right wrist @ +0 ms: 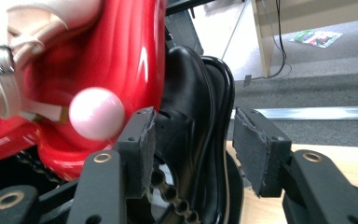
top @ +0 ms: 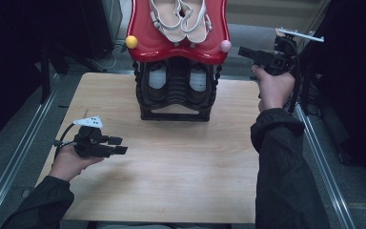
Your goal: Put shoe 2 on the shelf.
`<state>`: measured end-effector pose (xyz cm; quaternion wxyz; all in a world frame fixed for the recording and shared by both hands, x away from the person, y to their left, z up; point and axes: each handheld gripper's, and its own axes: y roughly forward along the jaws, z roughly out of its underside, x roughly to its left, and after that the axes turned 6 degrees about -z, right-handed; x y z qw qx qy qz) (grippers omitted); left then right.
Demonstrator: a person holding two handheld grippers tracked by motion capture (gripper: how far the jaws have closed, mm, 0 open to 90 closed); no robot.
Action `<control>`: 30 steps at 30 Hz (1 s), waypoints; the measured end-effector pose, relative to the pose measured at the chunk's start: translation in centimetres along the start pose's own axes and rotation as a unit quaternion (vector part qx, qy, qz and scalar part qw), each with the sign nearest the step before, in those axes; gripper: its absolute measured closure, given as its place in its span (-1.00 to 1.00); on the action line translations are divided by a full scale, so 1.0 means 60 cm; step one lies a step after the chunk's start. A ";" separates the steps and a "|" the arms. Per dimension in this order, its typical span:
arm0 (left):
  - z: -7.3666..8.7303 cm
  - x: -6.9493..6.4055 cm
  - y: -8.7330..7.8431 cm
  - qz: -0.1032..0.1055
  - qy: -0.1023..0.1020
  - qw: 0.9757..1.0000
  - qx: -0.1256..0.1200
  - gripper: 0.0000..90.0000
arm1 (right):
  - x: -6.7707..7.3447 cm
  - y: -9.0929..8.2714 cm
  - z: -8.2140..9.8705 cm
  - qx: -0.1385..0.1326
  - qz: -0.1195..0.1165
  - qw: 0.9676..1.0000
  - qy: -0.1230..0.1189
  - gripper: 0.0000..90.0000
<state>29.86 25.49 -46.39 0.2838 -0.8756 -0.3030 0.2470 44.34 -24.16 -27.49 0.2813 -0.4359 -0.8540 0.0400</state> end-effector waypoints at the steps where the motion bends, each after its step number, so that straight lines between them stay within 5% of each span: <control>1: 0.000 0.000 0.000 0.000 -0.001 1.000 0.000 0.04 | -0.003 0.000 0.003 -0.002 -0.002 1.000 -0.002 0.11; 16: 0.000 0.003 -0.001 0.001 -0.003 1.000 0.004 0.00 | -0.022 -0.013 0.062 0.011 0.002 1.000 -0.003 0.10; 30: 0.000 0.004 0.000 0.000 -0.007 1.000 0.003 -0.05 | -0.022 -0.018 0.130 0.026 -0.027 0.999 0.006 0.09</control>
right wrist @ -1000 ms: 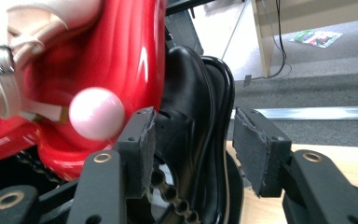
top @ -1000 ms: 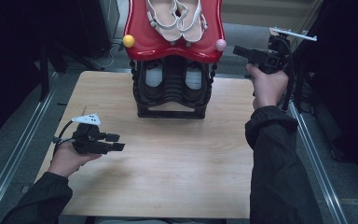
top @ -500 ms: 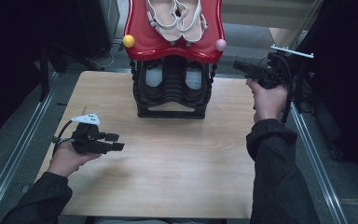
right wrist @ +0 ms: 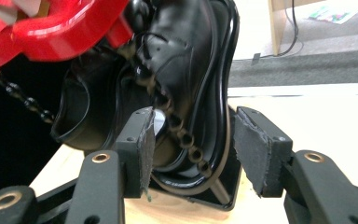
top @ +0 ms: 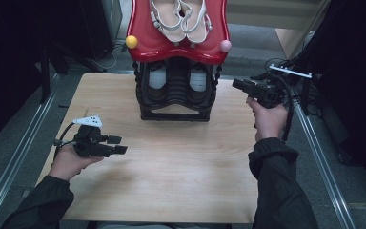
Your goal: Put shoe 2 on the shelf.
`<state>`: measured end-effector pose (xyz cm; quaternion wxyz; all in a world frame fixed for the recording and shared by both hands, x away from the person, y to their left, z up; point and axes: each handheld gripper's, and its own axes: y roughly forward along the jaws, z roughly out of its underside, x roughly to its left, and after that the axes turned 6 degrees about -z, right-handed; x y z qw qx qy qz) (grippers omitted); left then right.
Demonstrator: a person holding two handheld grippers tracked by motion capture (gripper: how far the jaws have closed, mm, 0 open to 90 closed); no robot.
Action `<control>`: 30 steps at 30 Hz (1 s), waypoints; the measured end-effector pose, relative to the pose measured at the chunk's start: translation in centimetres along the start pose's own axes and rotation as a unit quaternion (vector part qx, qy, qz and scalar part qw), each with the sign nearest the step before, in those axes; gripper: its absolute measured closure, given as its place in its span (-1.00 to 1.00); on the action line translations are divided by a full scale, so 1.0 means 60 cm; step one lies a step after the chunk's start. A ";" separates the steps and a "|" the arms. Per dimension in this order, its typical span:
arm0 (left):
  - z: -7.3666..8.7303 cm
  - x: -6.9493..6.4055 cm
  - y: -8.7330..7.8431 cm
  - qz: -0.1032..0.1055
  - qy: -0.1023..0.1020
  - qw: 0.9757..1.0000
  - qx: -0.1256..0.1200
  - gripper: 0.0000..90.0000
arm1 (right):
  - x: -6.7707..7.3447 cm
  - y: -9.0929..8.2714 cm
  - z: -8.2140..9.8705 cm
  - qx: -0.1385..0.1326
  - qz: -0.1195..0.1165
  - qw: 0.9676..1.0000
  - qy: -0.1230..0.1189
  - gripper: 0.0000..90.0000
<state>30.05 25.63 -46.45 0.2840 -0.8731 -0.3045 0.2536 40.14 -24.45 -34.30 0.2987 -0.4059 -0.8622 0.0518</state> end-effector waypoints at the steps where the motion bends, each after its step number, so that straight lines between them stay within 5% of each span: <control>1: 0.000 0.000 0.000 -0.001 -0.001 1.000 0.001 -0.05 | 0.002 -0.001 0.005 0.000 -0.002 1.000 -0.002 0.09; 30: 0.000 0.002 0.000 -0.001 0.000 1.000 0.006 -0.09 | 0.003 0.002 0.155 0.046 -0.020 0.999 -0.005 0.05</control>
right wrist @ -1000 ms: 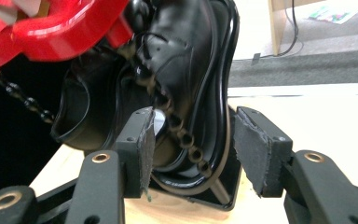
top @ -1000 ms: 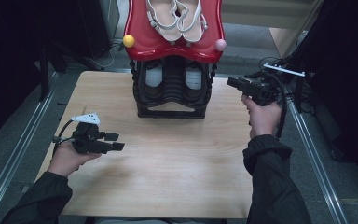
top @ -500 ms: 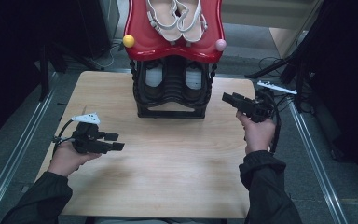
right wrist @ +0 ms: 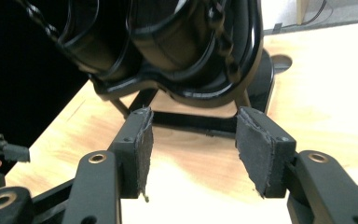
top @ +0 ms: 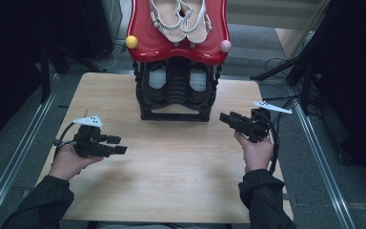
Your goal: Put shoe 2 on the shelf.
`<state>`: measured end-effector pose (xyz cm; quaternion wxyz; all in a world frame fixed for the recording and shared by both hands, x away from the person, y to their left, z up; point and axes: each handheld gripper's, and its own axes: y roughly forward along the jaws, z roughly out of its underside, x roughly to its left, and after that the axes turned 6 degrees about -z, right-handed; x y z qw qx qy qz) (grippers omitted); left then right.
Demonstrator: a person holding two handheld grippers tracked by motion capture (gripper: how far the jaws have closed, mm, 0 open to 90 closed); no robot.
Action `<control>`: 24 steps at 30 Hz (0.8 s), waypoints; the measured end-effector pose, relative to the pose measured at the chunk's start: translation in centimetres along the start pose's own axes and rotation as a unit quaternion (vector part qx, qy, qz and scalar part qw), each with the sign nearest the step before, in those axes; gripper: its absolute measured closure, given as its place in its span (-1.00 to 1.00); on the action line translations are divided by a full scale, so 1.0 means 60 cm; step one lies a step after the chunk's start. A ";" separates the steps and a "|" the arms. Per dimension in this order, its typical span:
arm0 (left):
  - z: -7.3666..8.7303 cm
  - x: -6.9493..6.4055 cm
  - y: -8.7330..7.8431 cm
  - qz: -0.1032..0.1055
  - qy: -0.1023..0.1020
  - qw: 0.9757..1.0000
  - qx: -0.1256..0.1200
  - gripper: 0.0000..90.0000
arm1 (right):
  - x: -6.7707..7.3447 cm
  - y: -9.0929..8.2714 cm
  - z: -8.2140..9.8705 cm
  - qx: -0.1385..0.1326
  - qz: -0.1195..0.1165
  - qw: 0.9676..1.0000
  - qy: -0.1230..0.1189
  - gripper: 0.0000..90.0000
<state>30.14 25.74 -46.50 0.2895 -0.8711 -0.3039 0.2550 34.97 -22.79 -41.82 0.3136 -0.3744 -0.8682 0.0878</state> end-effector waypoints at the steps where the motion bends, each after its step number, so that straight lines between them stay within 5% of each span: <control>1: 0.000 0.000 0.000 0.000 -0.001 1.000 0.000 -0.09 | 0.000 0.002 0.005 0.001 0.000 1.000 -0.003 0.05; 15: 0.000 -0.001 0.002 -0.002 -0.001 1.000 0.001 -0.14 | 0.017 0.019 0.056 0.026 -0.014 0.999 -0.019 0.02; 24: 0.001 -0.002 0.005 -0.002 -0.003 1.000 -0.003 -0.24 | 0.019 0.020 0.062 0.030 -0.023 0.999 -0.022 0.01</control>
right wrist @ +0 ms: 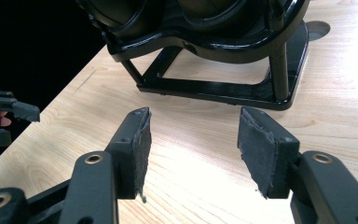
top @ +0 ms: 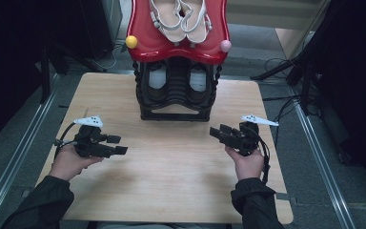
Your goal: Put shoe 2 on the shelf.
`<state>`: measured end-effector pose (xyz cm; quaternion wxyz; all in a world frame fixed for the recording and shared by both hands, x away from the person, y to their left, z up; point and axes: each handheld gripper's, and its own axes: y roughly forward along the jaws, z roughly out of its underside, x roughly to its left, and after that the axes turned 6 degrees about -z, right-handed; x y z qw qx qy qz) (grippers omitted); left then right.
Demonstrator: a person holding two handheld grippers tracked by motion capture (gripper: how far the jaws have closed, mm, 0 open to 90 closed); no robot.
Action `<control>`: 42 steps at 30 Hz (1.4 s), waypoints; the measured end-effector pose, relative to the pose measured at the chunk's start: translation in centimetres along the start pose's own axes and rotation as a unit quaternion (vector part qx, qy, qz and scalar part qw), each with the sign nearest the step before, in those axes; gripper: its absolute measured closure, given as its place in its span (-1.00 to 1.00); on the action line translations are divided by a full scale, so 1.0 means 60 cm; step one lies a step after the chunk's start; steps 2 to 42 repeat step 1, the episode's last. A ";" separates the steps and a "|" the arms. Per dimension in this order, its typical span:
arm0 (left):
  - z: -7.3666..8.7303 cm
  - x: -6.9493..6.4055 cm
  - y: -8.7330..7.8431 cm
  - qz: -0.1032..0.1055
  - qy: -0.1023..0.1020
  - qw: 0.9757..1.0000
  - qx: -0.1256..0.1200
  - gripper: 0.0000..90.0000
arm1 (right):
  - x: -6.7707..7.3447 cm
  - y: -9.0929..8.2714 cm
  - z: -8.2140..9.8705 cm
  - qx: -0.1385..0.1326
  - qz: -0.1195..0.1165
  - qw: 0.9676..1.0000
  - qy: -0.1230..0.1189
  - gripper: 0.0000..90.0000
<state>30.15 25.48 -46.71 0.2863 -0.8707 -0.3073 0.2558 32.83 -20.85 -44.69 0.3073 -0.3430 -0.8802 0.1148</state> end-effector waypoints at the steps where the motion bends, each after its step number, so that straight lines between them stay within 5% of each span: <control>1: 0.000 0.000 0.000 0.000 0.000 1.000 0.000 -0.25 | 0.000 0.000 0.001 0.001 0.000 1.000 0.001 0.01; 42: 0.000 0.000 0.000 0.000 0.000 1.000 0.000 -0.25 | 0.000 0.000 0.001 0.001 0.000 1.000 0.001 0.01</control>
